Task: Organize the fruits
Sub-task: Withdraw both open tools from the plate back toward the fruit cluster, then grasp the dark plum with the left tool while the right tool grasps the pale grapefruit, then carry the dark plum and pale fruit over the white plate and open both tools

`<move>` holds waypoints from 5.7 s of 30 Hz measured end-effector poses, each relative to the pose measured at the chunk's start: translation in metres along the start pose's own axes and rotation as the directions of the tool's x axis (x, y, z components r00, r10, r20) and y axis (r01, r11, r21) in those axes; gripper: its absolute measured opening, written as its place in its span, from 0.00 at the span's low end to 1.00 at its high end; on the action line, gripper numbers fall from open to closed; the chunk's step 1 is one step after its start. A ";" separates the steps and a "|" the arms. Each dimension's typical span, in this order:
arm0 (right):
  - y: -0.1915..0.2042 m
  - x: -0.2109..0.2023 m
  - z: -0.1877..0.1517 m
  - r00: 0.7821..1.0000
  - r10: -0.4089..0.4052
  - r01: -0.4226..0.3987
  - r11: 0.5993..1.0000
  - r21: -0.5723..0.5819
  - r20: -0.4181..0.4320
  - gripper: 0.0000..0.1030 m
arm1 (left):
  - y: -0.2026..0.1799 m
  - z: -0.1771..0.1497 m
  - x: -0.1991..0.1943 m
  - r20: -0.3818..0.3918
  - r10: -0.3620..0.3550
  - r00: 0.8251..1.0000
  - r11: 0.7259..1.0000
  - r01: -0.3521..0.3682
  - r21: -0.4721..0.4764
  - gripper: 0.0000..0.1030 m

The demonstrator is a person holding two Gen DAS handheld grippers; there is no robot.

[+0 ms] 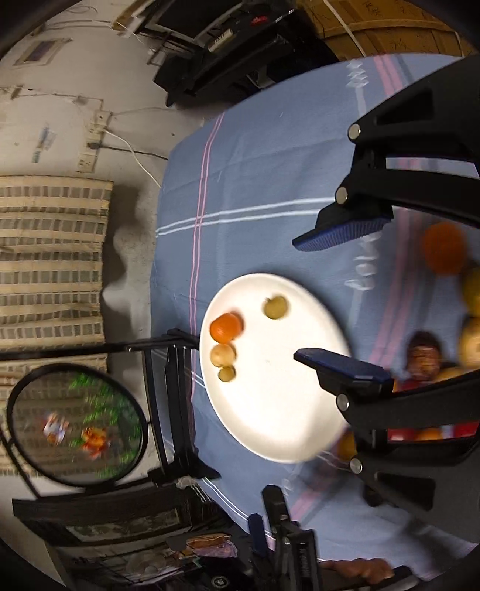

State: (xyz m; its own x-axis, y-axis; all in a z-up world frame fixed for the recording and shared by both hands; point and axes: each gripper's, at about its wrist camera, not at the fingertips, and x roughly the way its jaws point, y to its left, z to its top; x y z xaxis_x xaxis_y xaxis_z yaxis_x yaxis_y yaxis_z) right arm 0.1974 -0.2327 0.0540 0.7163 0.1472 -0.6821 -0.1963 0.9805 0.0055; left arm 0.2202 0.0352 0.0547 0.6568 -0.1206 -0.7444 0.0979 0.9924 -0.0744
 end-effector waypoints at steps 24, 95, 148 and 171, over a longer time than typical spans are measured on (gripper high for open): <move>-0.004 -0.081 -0.165 0.999 -0.039 0.038 0.996 0.076 0.018 0.93 | -0.017 -0.172 -0.037 -0.072 -0.054 0.996 0.996 0.059 0.073 0.89; -0.018 -0.022 -0.160 0.979 0.075 -0.038 0.981 0.192 -0.191 0.41 | 0.022 -0.095 0.035 -0.276 -0.156 0.948 0.987 0.163 0.004 0.51; 0.034 -0.048 -0.011 0.998 0.024 -0.015 0.987 -0.159 0.055 0.41 | -0.035 0.010 -0.034 0.004 -0.088 0.996 0.985 0.087 0.150 0.44; 0.013 0.184 0.063 0.984 0.005 -0.021 0.996 -0.087 -0.177 0.41 | 0.003 0.070 0.160 -0.142 0.024 0.990 1.000 -0.021 0.023 0.44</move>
State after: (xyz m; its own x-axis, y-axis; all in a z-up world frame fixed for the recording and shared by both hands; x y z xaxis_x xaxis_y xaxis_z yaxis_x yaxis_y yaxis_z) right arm 0.3683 -0.1849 -0.0253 0.5857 0.1271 -0.8005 -0.2687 0.9622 -0.0439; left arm 0.3779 0.0174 -0.0189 0.5458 -0.0920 -0.8329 0.1008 0.9939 -0.0437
